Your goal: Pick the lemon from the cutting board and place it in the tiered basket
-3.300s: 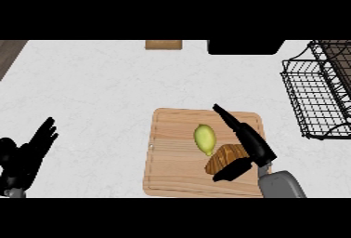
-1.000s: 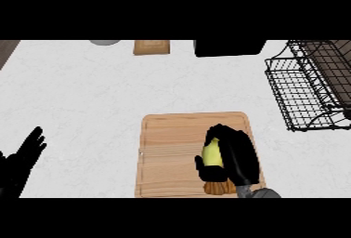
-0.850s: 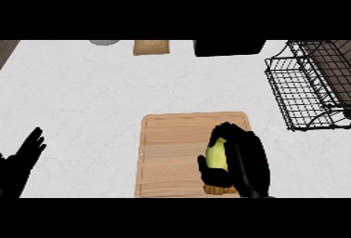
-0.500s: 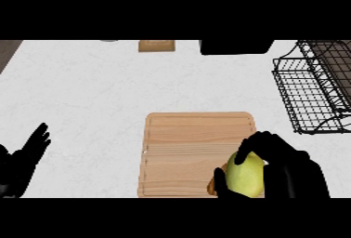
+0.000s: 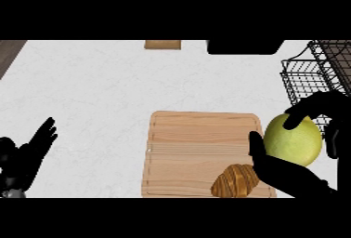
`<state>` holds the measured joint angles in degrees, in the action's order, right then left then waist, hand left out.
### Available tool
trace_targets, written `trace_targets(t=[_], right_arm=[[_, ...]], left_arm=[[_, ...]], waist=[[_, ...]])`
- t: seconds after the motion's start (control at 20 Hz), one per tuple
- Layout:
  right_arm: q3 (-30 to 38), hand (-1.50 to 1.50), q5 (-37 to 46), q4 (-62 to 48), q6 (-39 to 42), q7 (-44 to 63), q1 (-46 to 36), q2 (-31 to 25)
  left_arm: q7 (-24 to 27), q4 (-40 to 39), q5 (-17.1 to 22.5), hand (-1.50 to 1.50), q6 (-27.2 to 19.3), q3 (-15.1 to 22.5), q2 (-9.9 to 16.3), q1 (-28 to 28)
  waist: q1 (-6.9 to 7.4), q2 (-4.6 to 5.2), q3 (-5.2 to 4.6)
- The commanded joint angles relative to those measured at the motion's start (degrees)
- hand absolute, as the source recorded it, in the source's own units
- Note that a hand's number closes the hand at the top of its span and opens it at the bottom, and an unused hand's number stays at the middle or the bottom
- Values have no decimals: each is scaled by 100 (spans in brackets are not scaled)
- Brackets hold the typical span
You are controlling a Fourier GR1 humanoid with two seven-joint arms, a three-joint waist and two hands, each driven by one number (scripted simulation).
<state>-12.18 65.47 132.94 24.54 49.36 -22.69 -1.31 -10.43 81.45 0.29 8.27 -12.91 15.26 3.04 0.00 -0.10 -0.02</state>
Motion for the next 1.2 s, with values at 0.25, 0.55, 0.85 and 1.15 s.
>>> trace_targets(t=[0.25,0.55,0.85,1.15], right_arm=[[1793,150,-681,-2091,-676,-1344,-1089,-936],[3076,150,-2088,-3377,-1312,-2026,-1988,-910],[3454,150,-2483,-4977,-1595,-2857,-2539,-1620],[2405,150,-753,-5403,-1577,-3619,-2179,-2918]], left_arm=[[58,122,-91,0,32,-29,19,137],[191,-435,86,0,175,-252,179,-320],[303,-673,-240,0,-109,-58,-59,-519],[232,-208,-146,0,93,-63,35,-141]], waist=[[58,18,3],[67,43,3],[42,31,1],[158,100,-18]])
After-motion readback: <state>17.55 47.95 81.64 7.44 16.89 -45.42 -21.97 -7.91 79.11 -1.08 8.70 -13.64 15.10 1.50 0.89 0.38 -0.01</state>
